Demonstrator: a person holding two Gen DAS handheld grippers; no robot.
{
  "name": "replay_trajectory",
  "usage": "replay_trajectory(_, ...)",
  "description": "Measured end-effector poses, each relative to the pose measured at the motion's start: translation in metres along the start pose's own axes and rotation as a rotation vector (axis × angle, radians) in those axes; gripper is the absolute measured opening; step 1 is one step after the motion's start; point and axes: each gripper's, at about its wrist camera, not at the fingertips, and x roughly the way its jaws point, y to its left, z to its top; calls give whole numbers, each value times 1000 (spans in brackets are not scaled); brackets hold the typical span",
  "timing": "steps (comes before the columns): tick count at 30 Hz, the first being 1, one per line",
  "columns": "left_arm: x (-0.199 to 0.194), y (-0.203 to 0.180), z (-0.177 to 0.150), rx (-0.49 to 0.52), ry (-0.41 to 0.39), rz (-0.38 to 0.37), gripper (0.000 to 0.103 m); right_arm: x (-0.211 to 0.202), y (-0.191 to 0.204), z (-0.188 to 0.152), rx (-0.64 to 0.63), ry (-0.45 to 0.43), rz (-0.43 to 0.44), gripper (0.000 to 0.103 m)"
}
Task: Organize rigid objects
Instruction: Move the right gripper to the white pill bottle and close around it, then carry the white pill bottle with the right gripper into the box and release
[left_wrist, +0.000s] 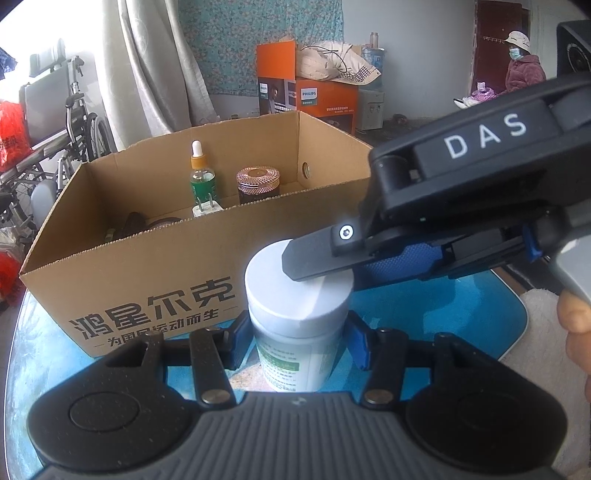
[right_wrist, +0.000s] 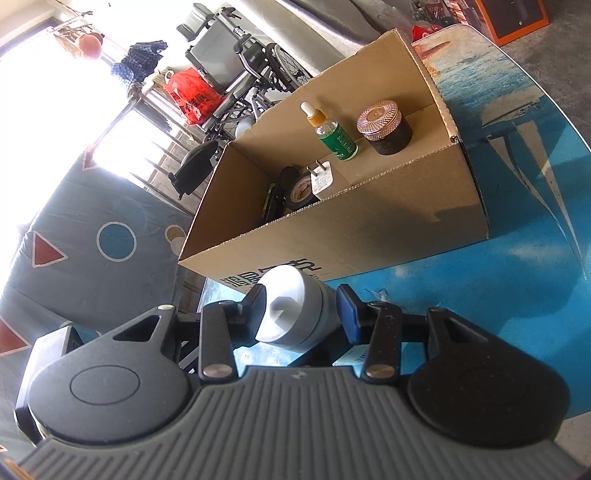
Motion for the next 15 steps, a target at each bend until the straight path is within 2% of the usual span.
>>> replay_trajectory(11,6,0,2,8,29,0,54,8,3,1,3,13,0,42)
replay_trajectory(15,4,1,4,-20,54,-3,54,9,0,1,9,17,6,42)
